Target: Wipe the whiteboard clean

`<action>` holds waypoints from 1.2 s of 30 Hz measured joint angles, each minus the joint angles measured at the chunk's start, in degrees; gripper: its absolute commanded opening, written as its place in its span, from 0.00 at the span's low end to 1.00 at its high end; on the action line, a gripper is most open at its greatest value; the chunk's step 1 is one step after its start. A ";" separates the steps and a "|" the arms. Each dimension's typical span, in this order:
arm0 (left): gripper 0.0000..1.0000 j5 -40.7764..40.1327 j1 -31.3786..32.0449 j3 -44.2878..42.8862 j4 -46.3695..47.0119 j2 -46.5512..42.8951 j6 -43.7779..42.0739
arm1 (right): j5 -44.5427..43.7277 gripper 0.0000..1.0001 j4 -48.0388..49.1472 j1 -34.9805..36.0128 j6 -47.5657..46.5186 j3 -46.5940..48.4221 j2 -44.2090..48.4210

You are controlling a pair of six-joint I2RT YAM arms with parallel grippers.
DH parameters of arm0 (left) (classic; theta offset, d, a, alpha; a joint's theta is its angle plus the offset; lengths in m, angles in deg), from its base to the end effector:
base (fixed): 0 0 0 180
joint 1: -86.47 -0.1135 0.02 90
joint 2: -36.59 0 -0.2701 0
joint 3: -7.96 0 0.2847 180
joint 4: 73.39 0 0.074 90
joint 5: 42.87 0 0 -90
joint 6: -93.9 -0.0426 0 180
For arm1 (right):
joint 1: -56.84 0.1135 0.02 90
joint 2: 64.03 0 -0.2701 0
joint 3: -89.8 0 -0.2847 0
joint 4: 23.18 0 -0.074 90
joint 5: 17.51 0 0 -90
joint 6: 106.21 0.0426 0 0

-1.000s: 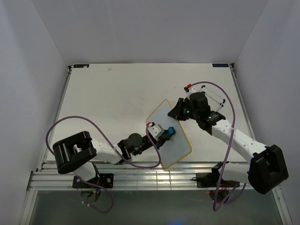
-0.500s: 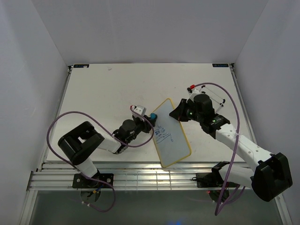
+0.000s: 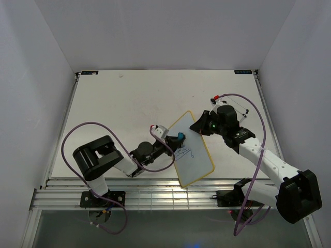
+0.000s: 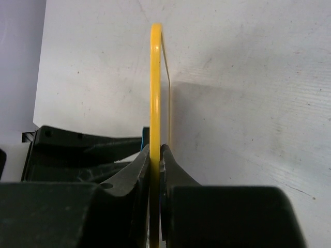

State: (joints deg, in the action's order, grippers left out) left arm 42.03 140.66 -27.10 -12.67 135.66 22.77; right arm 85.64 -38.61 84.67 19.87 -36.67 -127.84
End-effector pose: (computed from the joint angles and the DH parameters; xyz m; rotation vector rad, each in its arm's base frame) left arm 0.1807 -0.2440 0.1176 0.4489 1.6462 -0.8971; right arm 0.2475 0.1416 0.2550 -0.0007 2.1363 0.9170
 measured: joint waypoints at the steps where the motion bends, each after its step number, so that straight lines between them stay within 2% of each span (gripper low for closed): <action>1: 0.00 0.00 1.07 0.55 1.09 0.07 -0.09 | 0.07 0.08 -0.04 -0.09 -0.02 0.00 0.00; 10: 0.00 -0.50 10.29 0.48 3.06 0.39 -0.42 | 0.07 0.08 0.28 -3.39 0.55 0.00 0.00; 17: 0.00 -4.92 14.14 -2.73 -6.16 -2.34 -2.69 | -0.35 0.08 0.07 -3.98 -0.44 -0.15 0.02; 22: 0.00 -5.53 12.00 -4.15 -11.67 -4.13 -1.31 | -0.85 0.08 2.23 -4.44 0.74 -1.95 1.18; 29: 0.00 -6.29 0.11 -3.74 -17.07 -4.79 2.78 | 0.42 0.08 5.07 -4.20 2.58 -3.39 3.74; 32: 0.00 -5.97 -0.31 -3.74 -17.70 -4.79 2.58 | 0.66 0.08 5.35 -4.17 2.84 -3.74 3.82; 36: 0.00 -6.49 2.45 -3.80 -17.20 -4.79 -0.55 | 0.17 0.08 5.01 -4.17 2.91 -4.04 3.82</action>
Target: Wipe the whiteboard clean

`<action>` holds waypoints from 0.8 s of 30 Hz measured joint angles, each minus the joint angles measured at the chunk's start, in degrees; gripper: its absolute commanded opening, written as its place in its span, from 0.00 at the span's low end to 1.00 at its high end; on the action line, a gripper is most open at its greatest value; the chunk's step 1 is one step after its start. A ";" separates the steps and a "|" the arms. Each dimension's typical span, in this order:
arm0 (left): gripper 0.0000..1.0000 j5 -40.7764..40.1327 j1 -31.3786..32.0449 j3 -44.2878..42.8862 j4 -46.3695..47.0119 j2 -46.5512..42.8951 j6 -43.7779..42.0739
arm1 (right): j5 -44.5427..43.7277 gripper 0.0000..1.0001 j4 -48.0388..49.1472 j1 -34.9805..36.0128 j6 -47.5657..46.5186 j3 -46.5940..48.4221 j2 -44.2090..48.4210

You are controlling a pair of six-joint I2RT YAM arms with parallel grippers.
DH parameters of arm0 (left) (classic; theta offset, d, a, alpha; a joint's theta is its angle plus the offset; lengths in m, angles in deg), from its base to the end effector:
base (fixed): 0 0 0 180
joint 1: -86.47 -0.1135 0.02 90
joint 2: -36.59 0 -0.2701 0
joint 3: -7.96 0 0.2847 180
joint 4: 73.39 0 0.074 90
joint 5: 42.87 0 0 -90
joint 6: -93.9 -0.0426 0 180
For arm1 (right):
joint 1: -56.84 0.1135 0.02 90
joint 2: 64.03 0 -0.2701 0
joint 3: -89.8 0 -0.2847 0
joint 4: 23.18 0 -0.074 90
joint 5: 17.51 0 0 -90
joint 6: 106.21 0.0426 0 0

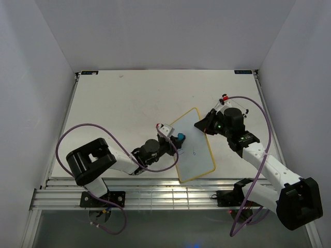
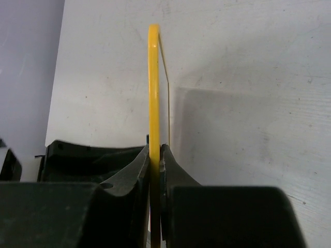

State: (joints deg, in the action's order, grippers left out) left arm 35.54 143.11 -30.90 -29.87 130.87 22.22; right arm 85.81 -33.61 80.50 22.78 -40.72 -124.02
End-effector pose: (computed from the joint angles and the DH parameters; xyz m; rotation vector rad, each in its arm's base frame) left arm 0.1804 -0.2584 0.1246 0.4590 1.7806 -0.7570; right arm 0.2458 0.1184 0.2542 0.1097 2.0441 0.9334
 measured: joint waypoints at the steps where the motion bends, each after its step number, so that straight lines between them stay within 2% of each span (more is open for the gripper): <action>1: 0.00 0.28 1.01 0.00 0.61 0.00 -0.70 | -0.37 0.08 0.17 0.00 0.15 -0.42 0.00; 8: 0.00 4.61 11.21 -0.04 5.95 -0.11 -8.83 | -1.11 0.08 -0.13 -0.09 1.57 -1.53 -1.68; 13: 0.00 8.35 12.20 -0.17 6.21 -0.35 -12.92 | -1.03 0.08 -0.15 -0.09 1.31 -1.53 -1.66; 24: 0.00 13.14 13.62 -1.42 -0.13 -3.41 -19.96 | -0.46 0.08 -0.17 -0.24 1.03 -1.53 -1.55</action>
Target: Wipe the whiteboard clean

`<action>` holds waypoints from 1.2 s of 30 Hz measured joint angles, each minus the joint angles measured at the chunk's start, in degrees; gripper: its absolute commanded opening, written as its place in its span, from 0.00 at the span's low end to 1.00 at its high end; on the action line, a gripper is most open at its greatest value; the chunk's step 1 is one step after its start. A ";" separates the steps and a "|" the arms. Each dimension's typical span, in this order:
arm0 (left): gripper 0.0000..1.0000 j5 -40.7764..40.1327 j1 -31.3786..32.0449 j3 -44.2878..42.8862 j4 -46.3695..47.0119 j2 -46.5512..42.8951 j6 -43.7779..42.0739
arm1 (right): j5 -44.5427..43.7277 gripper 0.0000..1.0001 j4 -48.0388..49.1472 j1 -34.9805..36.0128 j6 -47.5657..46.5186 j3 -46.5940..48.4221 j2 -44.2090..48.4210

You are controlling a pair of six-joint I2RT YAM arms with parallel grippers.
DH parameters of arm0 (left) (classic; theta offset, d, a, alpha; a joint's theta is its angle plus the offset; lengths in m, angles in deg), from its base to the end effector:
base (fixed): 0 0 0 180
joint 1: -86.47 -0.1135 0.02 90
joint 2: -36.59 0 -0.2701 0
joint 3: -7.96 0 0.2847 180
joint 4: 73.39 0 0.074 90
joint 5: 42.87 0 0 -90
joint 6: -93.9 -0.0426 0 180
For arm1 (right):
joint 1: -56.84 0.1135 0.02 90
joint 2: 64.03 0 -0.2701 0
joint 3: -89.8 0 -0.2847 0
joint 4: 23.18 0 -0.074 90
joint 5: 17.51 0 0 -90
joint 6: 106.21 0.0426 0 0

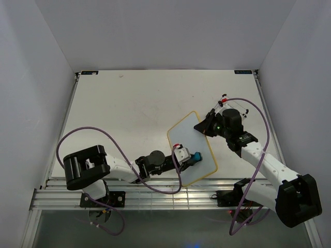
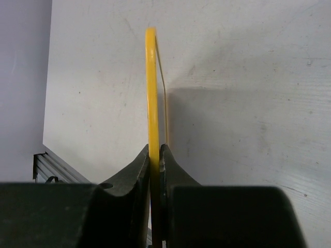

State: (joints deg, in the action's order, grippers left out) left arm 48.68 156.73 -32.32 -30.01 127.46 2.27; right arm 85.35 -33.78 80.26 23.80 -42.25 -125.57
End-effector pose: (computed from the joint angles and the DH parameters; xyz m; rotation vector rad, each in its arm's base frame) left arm 0.1072 -0.3021 0.1490 1.0637 1.4308 -0.9058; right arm 0.2471 0.1174 0.2367 0.1515 2.1011 0.9161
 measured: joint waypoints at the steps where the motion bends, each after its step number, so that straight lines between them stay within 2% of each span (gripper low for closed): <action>1: 0.00 -0.28 0.15 0.70 0.39 -0.44 0.35 | 0.07 0.08 0.07 0.13 0.11 0.00 0.00; 5: 0.00 -1.70 -2.23 3.96 2.05 -1.33 5.14 | 0.39 0.08 0.90 0.66 0.37 0.00 0.57; 13: 0.00 -5.33 -18.91 4.17 4.98 2.73 19.58 | 1.46 0.08 3.93 0.52 0.79 -0.74 3.19; 18: 0.00 -4.90 -24.46 1.95 4.83 8.11 25.14 | 2.10 0.08 4.98 0.20 2.12 -3.80 3.87; 28: 0.00 -3.28 -24.83 1.11 2.99 8.90 29.40 | 1.55 0.08 4.33 0.09 2.23 -4.57 5.03; 36: 0.00 -5.92 -17.27 4.94 4.48 7.58 29.86 | 1.16 0.08 2.54 -0.24 1.86 -4.48 4.07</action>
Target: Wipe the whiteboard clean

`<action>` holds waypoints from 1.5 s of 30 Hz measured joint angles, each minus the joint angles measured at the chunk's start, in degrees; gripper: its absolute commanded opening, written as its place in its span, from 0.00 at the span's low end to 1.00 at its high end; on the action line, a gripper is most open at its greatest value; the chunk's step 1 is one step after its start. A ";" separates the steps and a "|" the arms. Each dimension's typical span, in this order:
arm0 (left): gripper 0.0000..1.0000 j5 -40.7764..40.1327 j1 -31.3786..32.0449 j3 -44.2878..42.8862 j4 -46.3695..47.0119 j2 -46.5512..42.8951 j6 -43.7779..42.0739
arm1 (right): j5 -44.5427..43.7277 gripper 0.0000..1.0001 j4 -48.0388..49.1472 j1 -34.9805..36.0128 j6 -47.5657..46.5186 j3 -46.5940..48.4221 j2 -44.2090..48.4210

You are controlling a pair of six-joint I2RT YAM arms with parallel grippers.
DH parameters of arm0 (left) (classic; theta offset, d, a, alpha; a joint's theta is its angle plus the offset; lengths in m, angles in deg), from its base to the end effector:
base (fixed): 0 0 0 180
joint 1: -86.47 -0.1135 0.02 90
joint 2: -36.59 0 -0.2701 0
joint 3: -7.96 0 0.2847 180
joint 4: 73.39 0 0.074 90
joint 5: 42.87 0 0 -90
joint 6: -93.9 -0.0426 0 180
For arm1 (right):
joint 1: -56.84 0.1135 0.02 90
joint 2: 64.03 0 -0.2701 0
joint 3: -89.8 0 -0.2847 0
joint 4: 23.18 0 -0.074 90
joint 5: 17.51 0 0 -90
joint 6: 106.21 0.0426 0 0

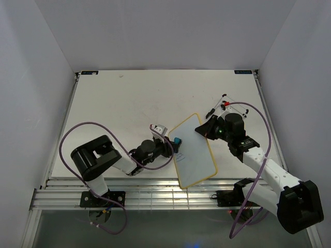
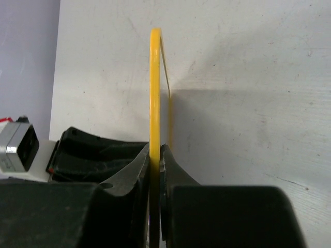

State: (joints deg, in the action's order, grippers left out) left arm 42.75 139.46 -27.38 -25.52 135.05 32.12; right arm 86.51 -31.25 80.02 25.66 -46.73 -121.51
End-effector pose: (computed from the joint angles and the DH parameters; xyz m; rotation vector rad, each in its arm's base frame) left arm 0.1837 -0.2383 0.0961 0.3602 1.9042 -0.9068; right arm 0.2330 0.1110 0.2290 0.1670 2.0704 0.9642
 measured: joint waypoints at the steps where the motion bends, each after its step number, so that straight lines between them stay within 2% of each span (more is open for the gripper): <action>1: 0.00 -0.44 1.18 0.68 0.79 -0.26 -0.22 | 0.02 0.08 0.26 -0.09 -0.02 0.09 -0.31; 5: 0.00 -0.22 4.70 3.10 3.89 -1.03 -2.03 | 0.17 0.08 1.01 -0.35 0.00 0.52 -1.62; 14: 0.00 6.82 13.11 6.23 9.29 -1.27 -9.51 | 1.60 0.08 2.03 -1.64 -0.15 0.81 -2.82; 17: 0.00 5.22 14.08 6.14 8.90 -1.36 -10.05 | 2.03 0.08 2.05 -1.75 -0.31 0.81 -2.80; 21: 0.00 -1.90 14.97 4.24 4.17 -2.95 -8.72 | 1.11 0.08 2.54 -2.16 -0.28 0.79 -1.70; 24: 0.00 -4.90 12.57 3.34 1.51 -4.11 -5.88 | 0.35 0.08 3.72 -2.51 -0.24 0.72 0.35; 28: 0.00 -6.91 5.27 3.45 -0.39 -4.59 -2.99 | 0.28 0.08 4.17 -2.54 -0.17 0.55 2.97; 33: 0.00 -6.58 -3.37 3.08 -1.64 -3.80 -2.05 | 1.22 0.08 3.43 -2.45 0.04 -0.09 4.20; 37: 0.00 -4.52 -8.98 -1.44 -3.30 -0.35 -2.19 | 2.45 0.08 2.49 -2.27 0.22 -1.33 4.98; 41: 0.00 -2.10 -10.36 -4.68 -4.81 1.57 -2.71 | 2.62 0.08 1.99 -2.27 0.35 -3.34 6.34; 45: 0.00 -1.38 -9.29 -2.99 -4.20 1.36 -2.75 | 2.60 0.08 1.53 -2.27 0.17 -3.56 6.34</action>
State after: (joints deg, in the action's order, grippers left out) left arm 41.38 130.17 -30.38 -29.72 136.40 29.37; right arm 89.11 -29.72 77.74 25.84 -50.29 -115.17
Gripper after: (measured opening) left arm 0.346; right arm 0.112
